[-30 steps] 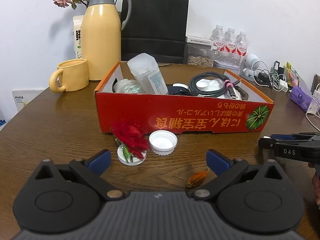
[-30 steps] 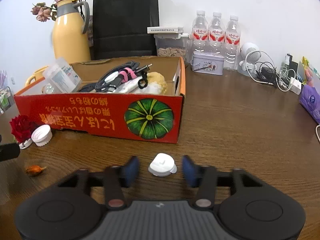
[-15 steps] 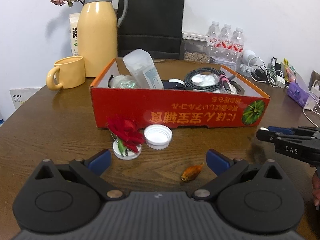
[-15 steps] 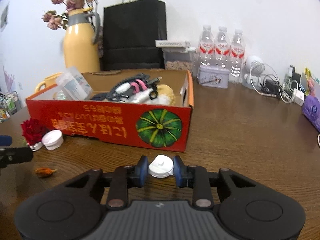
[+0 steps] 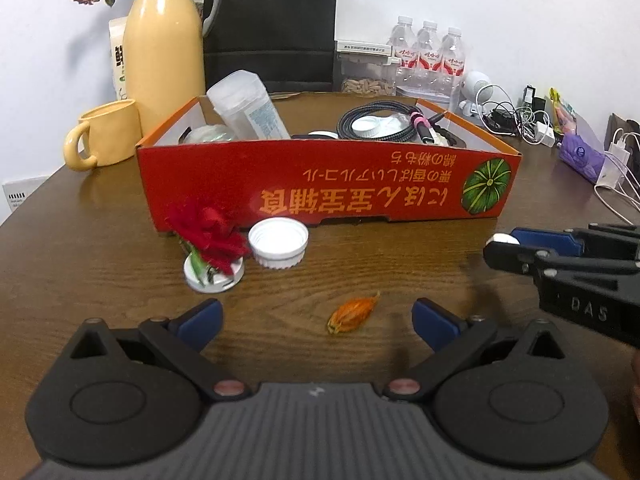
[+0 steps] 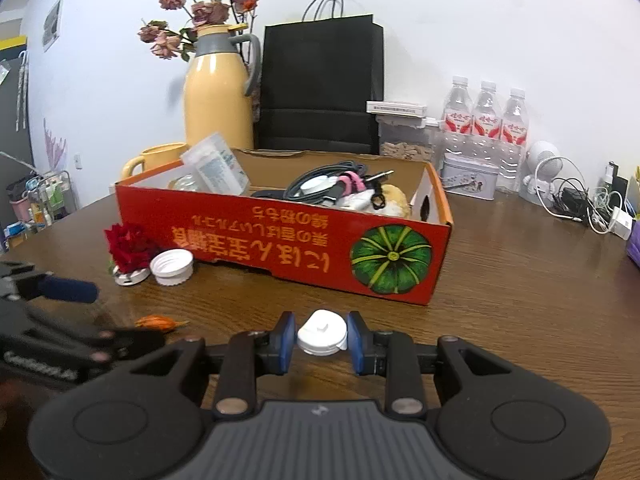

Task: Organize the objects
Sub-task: 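Lift the white cap with the right tool while moving the left tool toward the orange piece, then grasp the small orange piece with the left tool while the right tool holds the cap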

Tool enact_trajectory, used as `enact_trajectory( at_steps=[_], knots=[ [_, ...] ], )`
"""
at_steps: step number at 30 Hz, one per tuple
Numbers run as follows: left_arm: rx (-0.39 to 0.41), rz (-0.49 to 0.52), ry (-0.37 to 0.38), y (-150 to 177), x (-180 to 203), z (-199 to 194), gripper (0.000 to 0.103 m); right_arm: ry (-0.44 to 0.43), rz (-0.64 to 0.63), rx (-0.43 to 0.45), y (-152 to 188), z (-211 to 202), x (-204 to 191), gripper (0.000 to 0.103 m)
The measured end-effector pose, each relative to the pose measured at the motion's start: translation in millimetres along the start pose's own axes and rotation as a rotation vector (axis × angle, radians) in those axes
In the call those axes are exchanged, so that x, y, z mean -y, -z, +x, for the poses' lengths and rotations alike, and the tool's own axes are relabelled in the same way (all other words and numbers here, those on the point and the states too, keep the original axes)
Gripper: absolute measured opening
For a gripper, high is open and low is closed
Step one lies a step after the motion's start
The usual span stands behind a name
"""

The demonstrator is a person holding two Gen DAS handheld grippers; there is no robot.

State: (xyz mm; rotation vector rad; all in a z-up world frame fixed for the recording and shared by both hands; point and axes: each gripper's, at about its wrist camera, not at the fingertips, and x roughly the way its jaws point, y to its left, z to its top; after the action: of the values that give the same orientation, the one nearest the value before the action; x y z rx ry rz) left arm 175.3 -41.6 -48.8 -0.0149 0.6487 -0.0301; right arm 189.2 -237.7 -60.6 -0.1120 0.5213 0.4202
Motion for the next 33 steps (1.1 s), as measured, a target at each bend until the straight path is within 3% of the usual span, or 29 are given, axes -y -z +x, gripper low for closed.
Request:
enact_trajectory(
  at_steps=[3,6,8,9,10,11,24,33],
  knots=[
    [-0.006,0.003,-0.020,-1.2,4.1,4.7,0.099,0.005,0.001,-0.003,-0.5,0.0,-1.4,0.027],
    [-0.018,0.008,-0.036,-0.5,8.5,7.9,0.082,0.010,0.006,-0.007,-0.4,0.7,-1.0,0.027],
    [-0.002,0.017,-0.033,0.3,12.3,5.5,0.052,0.013,0.007,-0.008,-0.5,1.0,-1.3,0.027],
    [0.004,0.021,-0.031,0.8,14.1,4.3,0.043,0.013,0.007,-0.009,-0.4,1.0,-1.2,0.027],
    [0.008,0.027,-0.024,1.1,15.6,3.3,0.025,0.013,0.007,-0.010,-0.4,1.0,-1.1,0.027],
    [0.007,0.034,-0.013,1.1,17.4,2.8,0.014,0.014,0.008,-0.010,-0.4,0.9,-1.2,0.027],
    [0.019,0.023,0.049,-4.4,19.1,-3.5,0.013,0.020,0.003,0.015,0.4,-4.3,-9.0,0.027],
    [0.182,0.010,0.063,-48.5,14.1,-27.3,0.013,0.022,0.009,0.115,-31.3,-11.1,-9.0,0.027]
  ],
)
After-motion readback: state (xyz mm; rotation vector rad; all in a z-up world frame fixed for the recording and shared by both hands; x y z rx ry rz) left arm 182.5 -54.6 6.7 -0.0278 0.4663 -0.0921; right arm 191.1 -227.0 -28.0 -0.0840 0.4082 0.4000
